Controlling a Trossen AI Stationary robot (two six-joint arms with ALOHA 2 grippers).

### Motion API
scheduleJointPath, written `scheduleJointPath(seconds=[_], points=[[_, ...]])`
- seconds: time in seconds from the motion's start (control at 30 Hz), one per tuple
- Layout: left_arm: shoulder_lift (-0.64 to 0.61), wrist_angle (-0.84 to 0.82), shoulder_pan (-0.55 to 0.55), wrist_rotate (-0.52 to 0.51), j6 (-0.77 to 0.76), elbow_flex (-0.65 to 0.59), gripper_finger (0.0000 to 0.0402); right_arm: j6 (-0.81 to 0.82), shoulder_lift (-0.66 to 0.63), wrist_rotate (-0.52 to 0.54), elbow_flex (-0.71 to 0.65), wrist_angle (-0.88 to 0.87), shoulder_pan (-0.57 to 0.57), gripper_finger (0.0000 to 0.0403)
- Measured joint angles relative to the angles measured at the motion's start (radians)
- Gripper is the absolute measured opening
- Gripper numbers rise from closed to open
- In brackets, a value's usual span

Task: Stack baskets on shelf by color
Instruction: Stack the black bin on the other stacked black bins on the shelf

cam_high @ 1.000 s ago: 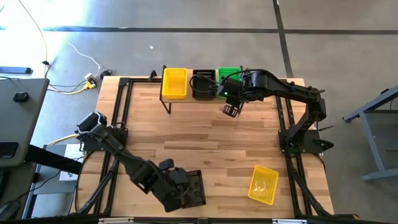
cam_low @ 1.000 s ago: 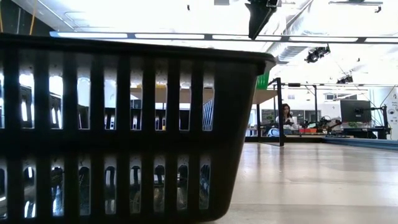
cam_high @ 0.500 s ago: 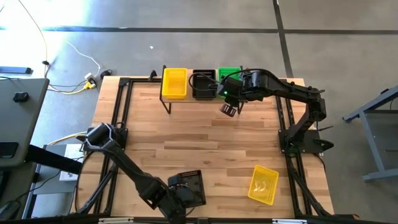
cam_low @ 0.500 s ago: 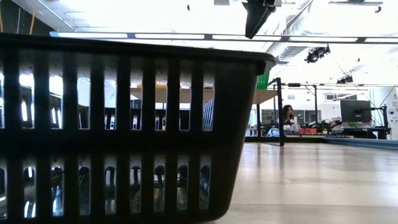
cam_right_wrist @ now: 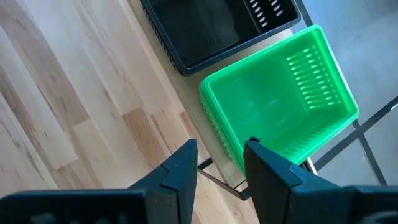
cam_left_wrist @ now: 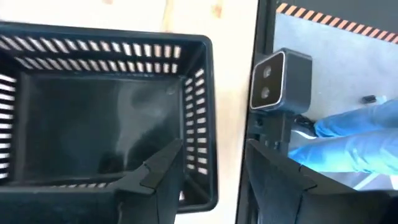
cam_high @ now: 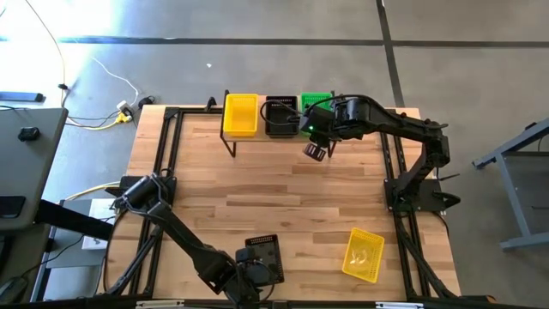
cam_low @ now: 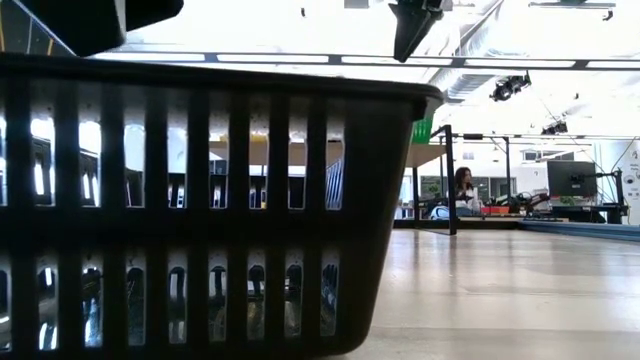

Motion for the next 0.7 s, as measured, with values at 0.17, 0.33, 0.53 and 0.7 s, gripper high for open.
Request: scheduleJointPath(seconds=[0.17, 0.33, 0.53, 0.7], points=[[0.03, 0.008, 0.002, 0.032, -0.006, -0.001, 0.0161, -0.006, 0.0, 0.0, 0.0, 0.001, 0.0, 0.0117], [0.065, 0.0, 0.003, 0.037, -0.025, -0.001, 0.0161, -0.008, 0.0, 0.0, 0.0, 0.001, 0.0, 0.0117], [0.087, -0.008, 0.009, 0.039, -0.033, -0.001, 0.0134, -0.012, 0.0, 0.0, 0.0, 0.002, 0.0, 0.0117], [0.084, -0.001, 0.009, 0.035, -0.02, 0.0, 0.0053, -0.034, 0.0, 0.0, 0.0, -0.001, 0.0, 0.0117]])
